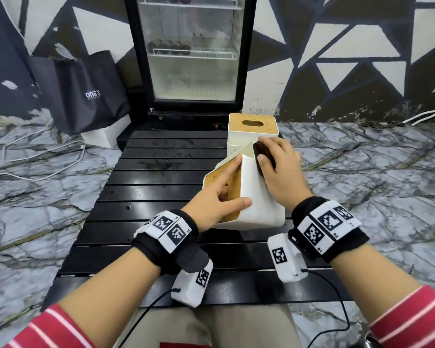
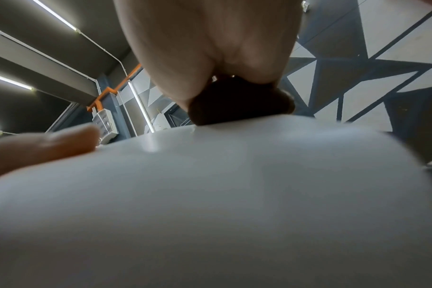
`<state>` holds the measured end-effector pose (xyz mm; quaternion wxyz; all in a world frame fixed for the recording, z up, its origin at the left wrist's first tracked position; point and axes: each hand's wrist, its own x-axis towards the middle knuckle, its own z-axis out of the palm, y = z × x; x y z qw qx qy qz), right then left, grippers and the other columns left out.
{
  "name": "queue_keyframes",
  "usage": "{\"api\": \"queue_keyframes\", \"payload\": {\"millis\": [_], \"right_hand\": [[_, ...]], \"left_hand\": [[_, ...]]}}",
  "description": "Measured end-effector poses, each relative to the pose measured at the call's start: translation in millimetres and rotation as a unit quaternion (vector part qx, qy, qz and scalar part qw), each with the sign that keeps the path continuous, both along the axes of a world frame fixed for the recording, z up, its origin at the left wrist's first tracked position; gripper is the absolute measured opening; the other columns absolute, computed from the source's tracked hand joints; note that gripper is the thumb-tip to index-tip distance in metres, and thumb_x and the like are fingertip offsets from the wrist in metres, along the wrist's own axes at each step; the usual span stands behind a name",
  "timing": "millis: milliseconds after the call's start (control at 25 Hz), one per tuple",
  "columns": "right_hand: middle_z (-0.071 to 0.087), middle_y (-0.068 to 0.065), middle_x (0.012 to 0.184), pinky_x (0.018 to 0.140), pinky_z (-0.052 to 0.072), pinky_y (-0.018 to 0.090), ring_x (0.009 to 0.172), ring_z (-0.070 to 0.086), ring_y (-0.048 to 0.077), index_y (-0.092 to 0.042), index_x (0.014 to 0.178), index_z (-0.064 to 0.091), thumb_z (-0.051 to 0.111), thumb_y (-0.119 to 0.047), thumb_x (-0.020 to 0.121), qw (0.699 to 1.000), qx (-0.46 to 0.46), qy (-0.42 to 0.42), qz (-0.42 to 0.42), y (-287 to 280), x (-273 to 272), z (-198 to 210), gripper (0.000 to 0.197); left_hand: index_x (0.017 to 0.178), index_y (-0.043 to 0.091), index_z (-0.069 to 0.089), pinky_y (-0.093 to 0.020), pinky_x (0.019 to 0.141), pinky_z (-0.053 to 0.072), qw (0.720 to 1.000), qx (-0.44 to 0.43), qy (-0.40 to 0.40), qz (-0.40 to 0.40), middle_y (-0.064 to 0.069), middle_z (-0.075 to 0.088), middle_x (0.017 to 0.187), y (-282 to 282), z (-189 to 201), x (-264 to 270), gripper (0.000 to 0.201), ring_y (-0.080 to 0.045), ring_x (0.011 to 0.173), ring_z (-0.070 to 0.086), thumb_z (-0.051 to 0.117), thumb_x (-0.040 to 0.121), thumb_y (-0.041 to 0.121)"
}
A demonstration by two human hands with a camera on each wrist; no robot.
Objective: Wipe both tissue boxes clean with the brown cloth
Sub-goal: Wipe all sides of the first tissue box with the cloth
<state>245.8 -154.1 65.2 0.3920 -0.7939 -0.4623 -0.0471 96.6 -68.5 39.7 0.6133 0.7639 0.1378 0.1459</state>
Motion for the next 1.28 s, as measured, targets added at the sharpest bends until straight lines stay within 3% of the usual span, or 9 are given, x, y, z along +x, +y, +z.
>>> {"api": "queue_keyframes", "payload": {"millis": [160, 280, 440, 640, 800, 880, 960, 1080, 1280], "right_hand": [[0.045, 0.007, 0.132, 0.085, 0.013, 0.014, 0.120, 0.038, 0.030, -0.016, 0.131, 0.045, 0.042, -0.016, 0.094, 1.000, -0.013, -0.006, -0.010, 0, 6, 1, 0.038], [0.042, 0.005, 0.134, 0.084, 0.013, 0.014, 0.119, 0.035, 0.029, -0.017, 0.132, 0.043, 0.041, -0.018, 0.094, 1.000, -0.024, 0.015, -0.011, 2, 1, 5, 0.038], [0.041, 0.002, 0.135, 0.091, 0.016, 0.019, 0.119, 0.033, 0.026, -0.020, 0.133, 0.043, 0.042, -0.020, 0.094, 0.999, -0.026, 0.019, 0.010, -1, 2, 6, 0.038], [0.041, 0.004, 0.134, 0.086, 0.014, 0.015, 0.122, 0.034, 0.028, -0.019, 0.133, 0.042, 0.041, -0.020, 0.095, 0.999, -0.035, 0.026, -0.004, 2, 6, 7, 0.038], [0.040, 0.002, 0.136, 0.090, 0.014, 0.016, 0.122, 0.033, 0.026, -0.020, 0.134, 0.041, 0.041, -0.020, 0.095, 0.999, -0.040, 0.017, 0.017, 0, 7, 10, 0.039], [0.042, 0.003, 0.135, 0.093, 0.017, 0.021, 0.121, 0.034, 0.028, -0.019, 0.133, 0.043, 0.041, -0.020, 0.095, 0.999, -0.033, 0.032, 0.003, -1, 9, 7, 0.038], [0.043, 0.003, 0.134, 0.090, 0.016, 0.019, 0.121, 0.034, 0.028, -0.019, 0.133, 0.043, 0.041, -0.020, 0.095, 0.999, -0.026, 0.039, -0.013, -2, 10, 2, 0.038], [0.039, 0.003, 0.136, 0.083, 0.013, 0.013, 0.120, 0.031, 0.028, -0.019, 0.135, 0.040, 0.040, -0.019, 0.095, 0.999, -0.019, 0.042, -0.021, -8, 8, -6, 0.040], [0.038, 0.003, 0.137, 0.088, 0.013, 0.013, 0.120, 0.031, 0.029, -0.018, 0.134, 0.041, 0.041, -0.017, 0.094, 0.999, -0.018, 0.040, -0.018, -19, -10, -23, 0.040]], "left_hand": [[0.130, 0.065, 0.017, -0.015, 0.086, 0.047, 1.000, -0.002, 0.004, 0.001, -0.002, 0.065, 0.115, 2, -1, -4, 0.082, -0.013, 0.101, 0.064, 0.066, 0.077, 0.028], [0.131, 0.065, 0.017, -0.018, 0.089, 0.047, 1.000, -0.003, 0.002, 0.002, -0.003, 0.066, 0.116, 2, -1, -2, 0.082, -0.014, 0.102, 0.064, 0.066, 0.076, 0.029], [0.135, 0.061, 0.016, -0.020, 0.089, 0.048, 1.000, -0.006, 0.007, 0.001, -0.004, 0.066, 0.113, 2, -1, -2, 0.083, -0.014, 0.100, 0.064, 0.067, 0.079, 0.027], [0.138, 0.059, 0.014, -0.016, 0.078, 0.044, 1.000, 0.015, 0.024, 0.003, 0.002, 0.066, 0.105, 5, 1, -1, 0.083, -0.002, 0.084, 0.062, 0.066, 0.086, 0.020], [0.135, 0.060, 0.014, -0.018, 0.088, 0.047, 1.000, 0.010, 0.016, -0.013, -0.001, 0.065, 0.114, 4, 1, -2, 0.082, -0.009, 0.098, 0.064, 0.066, 0.086, 0.020], [0.132, 0.063, 0.014, -0.021, 0.093, 0.047, 1.000, 0.009, 0.014, -0.010, -0.001, 0.063, 0.119, 5, 1, -4, 0.082, -0.011, 0.103, 0.063, 0.067, 0.081, 0.027], [0.127, 0.068, 0.015, -0.023, 0.096, 0.046, 1.000, 0.004, 0.011, -0.003, -0.002, 0.064, 0.119, 7, -1, -6, 0.080, -0.013, 0.105, 0.063, 0.066, 0.076, 0.033], [0.123, 0.071, 0.015, -0.024, 0.096, 0.046, 1.000, -0.003, 0.006, 0.003, -0.002, 0.065, 0.119, 8, -1, -6, 0.078, -0.014, 0.105, 0.063, 0.065, 0.075, 0.034], [0.123, 0.065, 0.019, -0.016, 0.086, 0.048, 0.999, -0.035, -0.012, 0.007, -0.004, 0.063, 0.122, 9, 1, -7, 0.073, -0.012, 0.103, 0.062, 0.062, 0.078, 0.026]]}}
